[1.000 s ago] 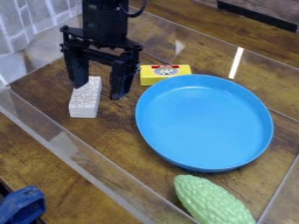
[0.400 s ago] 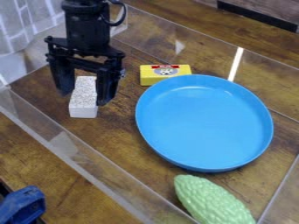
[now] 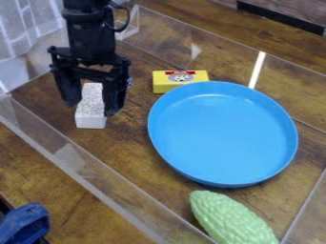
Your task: Put the white object in the blue tray
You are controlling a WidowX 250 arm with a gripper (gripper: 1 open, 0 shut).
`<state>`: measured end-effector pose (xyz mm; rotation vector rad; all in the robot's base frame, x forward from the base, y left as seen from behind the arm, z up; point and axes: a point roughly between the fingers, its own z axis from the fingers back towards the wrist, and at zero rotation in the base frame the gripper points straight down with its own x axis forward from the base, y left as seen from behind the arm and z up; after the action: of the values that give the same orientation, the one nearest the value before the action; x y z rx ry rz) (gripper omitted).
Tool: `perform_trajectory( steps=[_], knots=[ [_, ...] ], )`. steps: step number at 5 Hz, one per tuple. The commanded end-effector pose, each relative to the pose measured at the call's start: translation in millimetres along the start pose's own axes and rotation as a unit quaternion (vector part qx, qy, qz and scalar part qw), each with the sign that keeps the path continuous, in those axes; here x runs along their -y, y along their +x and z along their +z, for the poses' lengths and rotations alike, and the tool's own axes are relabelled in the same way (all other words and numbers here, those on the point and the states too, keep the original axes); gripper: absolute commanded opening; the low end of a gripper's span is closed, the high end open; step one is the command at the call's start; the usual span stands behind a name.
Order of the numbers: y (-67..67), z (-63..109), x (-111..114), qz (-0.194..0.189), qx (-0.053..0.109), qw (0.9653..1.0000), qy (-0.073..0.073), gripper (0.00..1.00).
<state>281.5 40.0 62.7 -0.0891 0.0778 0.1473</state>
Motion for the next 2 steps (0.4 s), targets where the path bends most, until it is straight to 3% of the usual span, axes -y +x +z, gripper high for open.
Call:
perform_trajectory(
  steps=[1, 2],
  knots=[
    [12.7, 8.7, -9.1, -0.003, 0.033, 0.9994, -0.005, 1.00],
    [19.2, 9.0, -11.6, -0.009, 0.046, 0.9988, -0.009, 1.00]
  ],
)
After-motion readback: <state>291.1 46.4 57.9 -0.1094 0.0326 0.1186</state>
